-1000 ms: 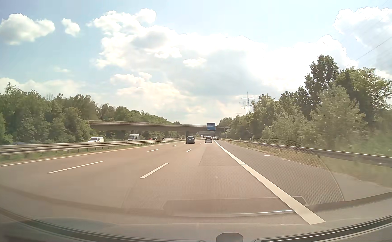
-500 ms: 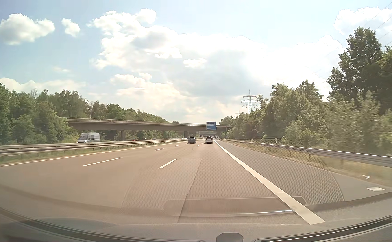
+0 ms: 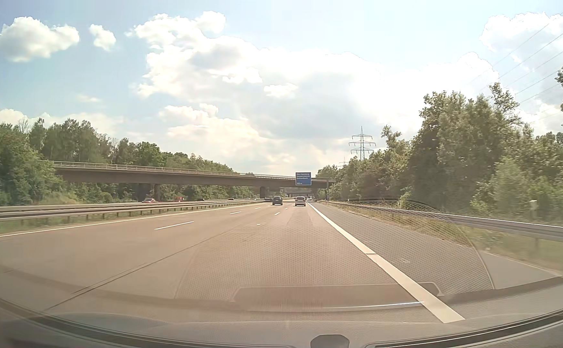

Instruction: Follow the waypoints while adhering to traffic rules and regulations

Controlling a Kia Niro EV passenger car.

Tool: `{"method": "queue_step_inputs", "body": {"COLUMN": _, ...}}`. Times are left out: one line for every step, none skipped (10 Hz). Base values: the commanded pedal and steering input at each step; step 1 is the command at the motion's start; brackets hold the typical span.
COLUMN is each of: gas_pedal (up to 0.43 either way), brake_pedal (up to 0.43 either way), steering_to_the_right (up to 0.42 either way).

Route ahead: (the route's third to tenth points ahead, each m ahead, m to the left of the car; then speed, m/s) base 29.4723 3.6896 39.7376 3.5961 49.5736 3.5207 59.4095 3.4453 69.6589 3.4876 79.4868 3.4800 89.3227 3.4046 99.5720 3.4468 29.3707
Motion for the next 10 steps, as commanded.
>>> {"method": "queue_step_inputs", "body": {"gas_pedal": 0.067, "brake_pedal": 0.03, "steering_to_the_right": 0.0}}
{"method": "queue_step_inputs", "body": {"gas_pedal": 0.079, "brake_pedal": 0.03, "steering_to_the_right": 0.0}}
{"method": "queue_step_inputs", "body": {"gas_pedal": 0.079, "brake_pedal": 0.03, "steering_to_the_right": 0.0}}
{"method": "queue_step_inputs", "body": {"gas_pedal": 0.079, "brake_pedal": 0.03, "steering_to_the_right": 0.001}}
{"method": "queue_step_inputs", "body": {"gas_pedal": 0.079, "brake_pedal": 0.03, "steering_to_the_right": 0.001}}
{"method": "queue_step_inputs", "body": {"gas_pedal": 0.079, "brake_pedal": 0.03, "steering_to_the_right": 0.001}}
{"method": "queue_step_inputs", "body": {"gas_pedal": 0.079, "brake_pedal": 0.03, "steering_to_the_right": 0.001}}
{"method": "queue_step_inputs", "body": {"gas_pedal": 0.087, "brake_pedal": 0.03, "steering_to_the_right": 0.001}}
{"method": "queue_step_inputs", "body": {"gas_pedal": 0.087, "brake_pedal": 0.03, "steering_to_the_right": 0.001}}
{"method": "queue_step_inputs", "body": {"gas_pedal": 0.087, "brake_pedal": 0.03, "steering_to_the_right": 0.001}}
